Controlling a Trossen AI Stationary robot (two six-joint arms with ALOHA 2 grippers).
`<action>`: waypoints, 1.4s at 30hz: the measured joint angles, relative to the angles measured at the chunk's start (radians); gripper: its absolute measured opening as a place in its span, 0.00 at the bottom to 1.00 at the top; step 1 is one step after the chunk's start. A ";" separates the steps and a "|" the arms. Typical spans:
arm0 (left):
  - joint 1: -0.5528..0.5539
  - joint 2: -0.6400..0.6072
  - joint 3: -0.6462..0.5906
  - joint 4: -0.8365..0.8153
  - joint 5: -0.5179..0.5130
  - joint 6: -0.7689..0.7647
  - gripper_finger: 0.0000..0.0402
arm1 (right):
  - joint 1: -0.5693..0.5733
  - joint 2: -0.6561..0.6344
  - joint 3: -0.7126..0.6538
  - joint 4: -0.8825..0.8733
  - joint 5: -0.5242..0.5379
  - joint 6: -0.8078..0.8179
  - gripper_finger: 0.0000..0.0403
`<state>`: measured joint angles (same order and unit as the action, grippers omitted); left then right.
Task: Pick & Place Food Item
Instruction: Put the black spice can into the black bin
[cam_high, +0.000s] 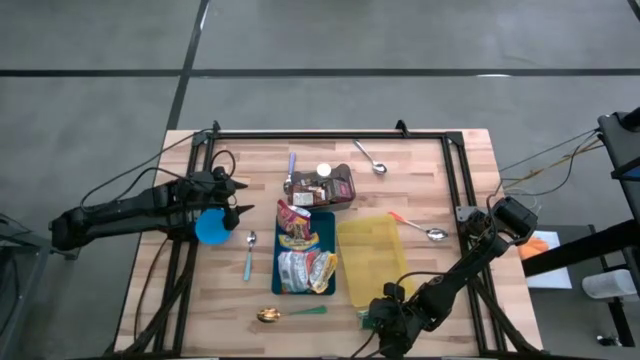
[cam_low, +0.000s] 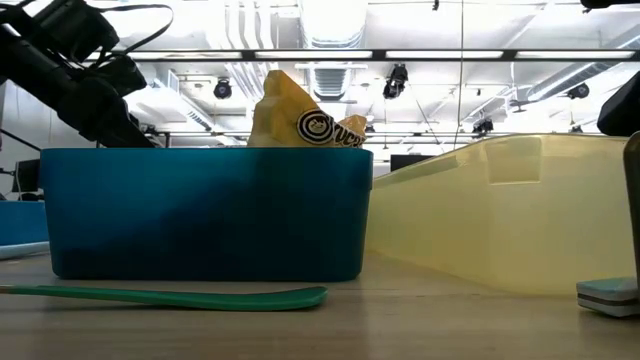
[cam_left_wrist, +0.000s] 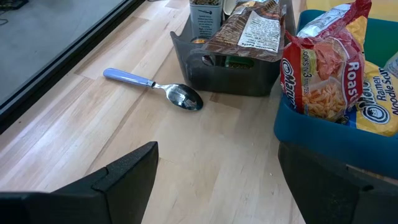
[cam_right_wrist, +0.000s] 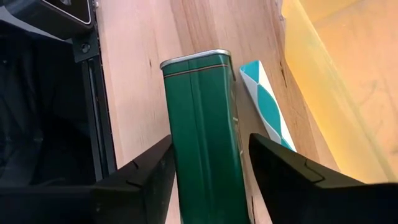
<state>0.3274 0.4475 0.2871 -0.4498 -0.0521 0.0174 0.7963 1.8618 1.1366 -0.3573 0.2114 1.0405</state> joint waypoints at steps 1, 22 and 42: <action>0.000 0.000 0.000 0.000 0.000 0.000 0.84 | 0.000 0.000 0.000 0.000 0.000 0.000 0.50; 0.000 0.000 0.000 0.000 0.000 0.000 0.84 | 0.000 -0.001 -0.001 -0.003 0.023 0.000 0.50; 0.000 0.000 0.000 0.000 0.000 0.000 0.84 | 0.000 -0.001 0.000 -0.003 0.015 0.000 0.28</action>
<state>0.3275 0.4473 0.2874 -0.4497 -0.0520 0.0173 0.7963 1.8606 1.1370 -0.3607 0.2268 1.0401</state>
